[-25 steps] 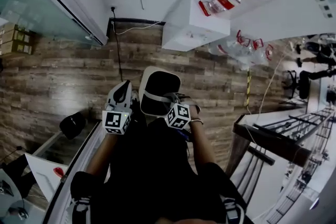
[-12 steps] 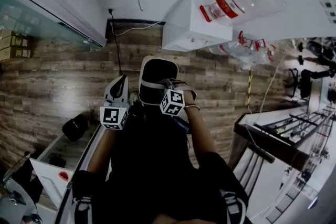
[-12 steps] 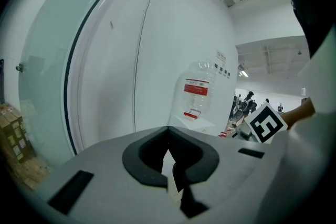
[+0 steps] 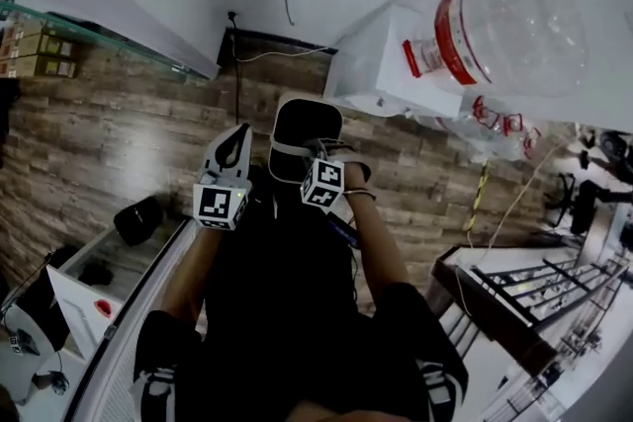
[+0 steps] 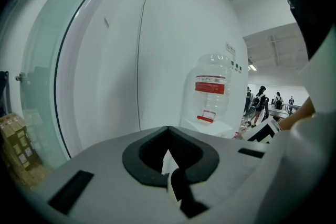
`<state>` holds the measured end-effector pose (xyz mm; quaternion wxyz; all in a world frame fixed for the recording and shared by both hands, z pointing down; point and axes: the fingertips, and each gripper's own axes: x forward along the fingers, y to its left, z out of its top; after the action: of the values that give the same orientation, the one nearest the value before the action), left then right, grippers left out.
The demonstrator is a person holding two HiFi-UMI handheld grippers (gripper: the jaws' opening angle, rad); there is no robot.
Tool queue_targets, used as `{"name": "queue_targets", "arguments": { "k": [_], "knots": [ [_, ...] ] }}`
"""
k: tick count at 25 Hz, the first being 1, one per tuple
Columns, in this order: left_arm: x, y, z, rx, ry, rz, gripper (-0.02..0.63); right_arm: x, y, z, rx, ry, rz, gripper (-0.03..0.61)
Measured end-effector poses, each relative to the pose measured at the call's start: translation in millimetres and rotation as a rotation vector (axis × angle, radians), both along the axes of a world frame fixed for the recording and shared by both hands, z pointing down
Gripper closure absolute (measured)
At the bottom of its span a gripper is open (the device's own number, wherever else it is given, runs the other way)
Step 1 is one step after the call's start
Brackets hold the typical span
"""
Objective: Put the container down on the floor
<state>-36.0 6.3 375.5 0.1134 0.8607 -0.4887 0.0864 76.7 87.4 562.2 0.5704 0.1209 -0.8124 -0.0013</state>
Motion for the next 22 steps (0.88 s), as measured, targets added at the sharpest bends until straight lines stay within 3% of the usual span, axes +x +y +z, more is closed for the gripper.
{"name": "queue_targets", "arguments": {
  "k": [5,9,17,22],
  "knots": [
    [2.5,-32.6,13.3,0.004,-0.02,-0.02,0.584,10.0,-33.4,36.4,-0.008,0.033,-0.006,0.545],
    [0.0,-50.0,25.3,-0.026,0.011,-0.009,0.584,12.6,-52.8,66.3,-0.012,0.064,-0.008,0.545],
    [-2.9,-107.0,67.9,-0.043,0.042,0.05,0.584,17.7,-104.0,144.7,-0.037,0.098,0.094,0.545],
    [-6.0,-132.2,98.4,-0.051,0.057,0.055,0.584,25.4,-133.0,206.6,-0.016,0.146,0.099,0.545]
  ]
}}
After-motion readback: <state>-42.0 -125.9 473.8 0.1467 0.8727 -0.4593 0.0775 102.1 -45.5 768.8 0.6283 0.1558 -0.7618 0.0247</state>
